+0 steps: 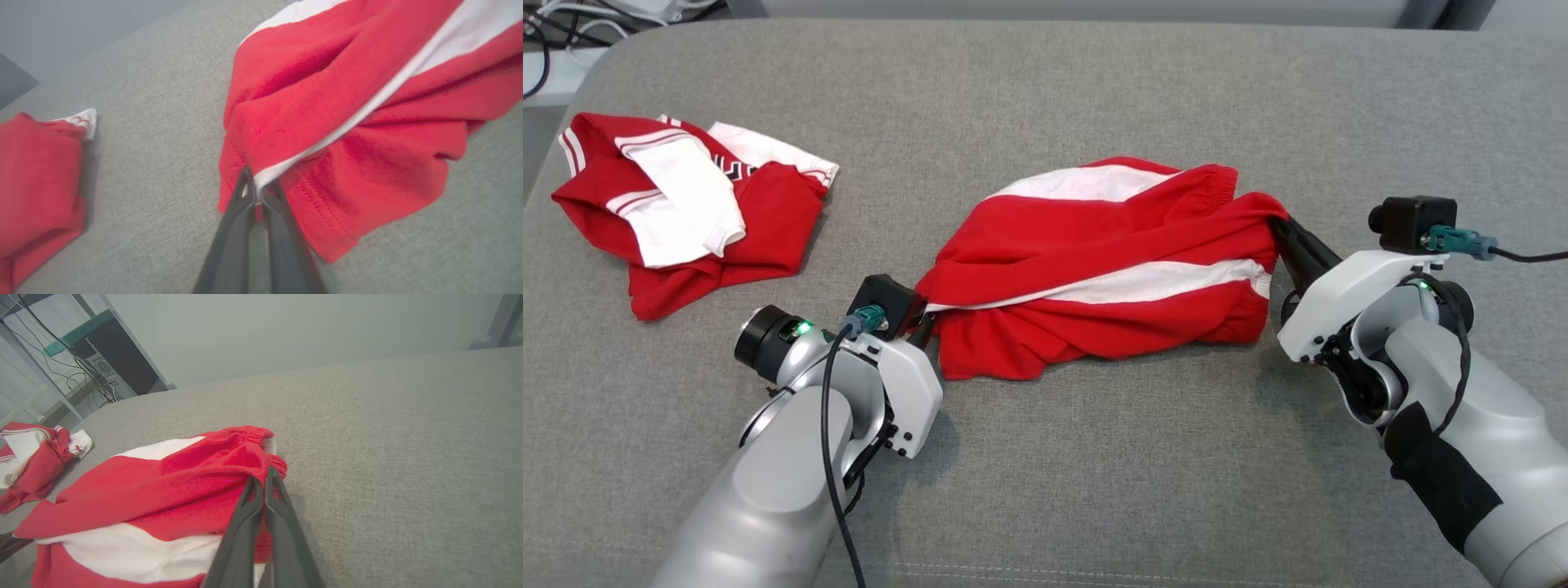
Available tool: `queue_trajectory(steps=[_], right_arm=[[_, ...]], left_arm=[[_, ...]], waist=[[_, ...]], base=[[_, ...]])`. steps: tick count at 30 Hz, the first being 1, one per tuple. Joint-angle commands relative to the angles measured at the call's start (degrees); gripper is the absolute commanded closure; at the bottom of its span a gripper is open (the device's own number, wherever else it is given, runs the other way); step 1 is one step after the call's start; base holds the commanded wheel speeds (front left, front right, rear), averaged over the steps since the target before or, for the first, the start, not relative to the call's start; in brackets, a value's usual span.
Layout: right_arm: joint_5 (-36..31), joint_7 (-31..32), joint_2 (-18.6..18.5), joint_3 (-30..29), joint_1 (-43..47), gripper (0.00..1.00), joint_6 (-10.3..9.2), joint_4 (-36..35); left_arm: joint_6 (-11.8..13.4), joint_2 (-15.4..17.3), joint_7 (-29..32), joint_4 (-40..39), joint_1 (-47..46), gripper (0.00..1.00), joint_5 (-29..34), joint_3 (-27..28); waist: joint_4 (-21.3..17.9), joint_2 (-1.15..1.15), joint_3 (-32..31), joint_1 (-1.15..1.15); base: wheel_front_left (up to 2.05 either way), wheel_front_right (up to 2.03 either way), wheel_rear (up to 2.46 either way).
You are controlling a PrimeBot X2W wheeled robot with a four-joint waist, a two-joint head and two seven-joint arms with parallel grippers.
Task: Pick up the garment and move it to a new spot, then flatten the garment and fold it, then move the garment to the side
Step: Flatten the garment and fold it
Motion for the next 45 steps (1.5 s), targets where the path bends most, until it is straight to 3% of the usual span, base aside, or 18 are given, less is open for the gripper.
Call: queue_trajectory(steps=[1, 9, 15, 22, 30, 45], right_arm=[[1.05, -1.06, 0.79, 0.32, -1.60, 0.00, 0.22, 1.30], [2.94, -2.91, 0.08, 0.57, -1.01, 0.00, 0.22, 2.86], [2.66, -3.27, -1.83, -1.09, 1.98, 0.00, 0.22, -1.36], [2.96, -3.29, -1.79, 0.13, 8.01, 0.00, 0.22, -7.19], [4.48, -3.30, -2.01, 0.63, 9.65, 0.00, 0.22, -7.41], [7.61, -3.30, -2.49, -2.47, 12.16, 0.00, 0.22, -7.55]], left_arm=[[0.88, 0.74, -2.08, 1.57, -3.45, 0.00, 0.16, 1.80], [3.22, -0.67, -9.62, 7.96, -3.28, 0.00, -2.06, 3.94], [4.64, -1.33, -13.51, 8.20, -0.74, 0.00, -4.68, 6.61], [5.51, -2.64, -14.03, 3.01, 3.65, 0.00, -6.40, 9.11], [6.25, -3.81, -14.05, -2.77, 7.76, 0.00, -5.06, 9.42], [5.93, -4.63, -14.05, -6.56, 10.09, 0.00, -3.11, 9.65]], waist=[[0.96, 0.00, 2.05, 0.00], [1.26, 0.00, 0.52, 0.00], [0.68, 0.00, -1.65, 0.00], [0.04, 0.00, -3.00, 0.00], [0.67, 0.00, -2.66, 0.00], [1.77, 0.00, -1.91, 0.00]], base=[[0.00, 0.00, 0.00], [0.00, 0.00, 0.00], [0.00, 0.00, 0.00], [0.00, 0.00, 0.00], [0.00, 0.00, 0.00], [0.00, 0.00, 0.00]])
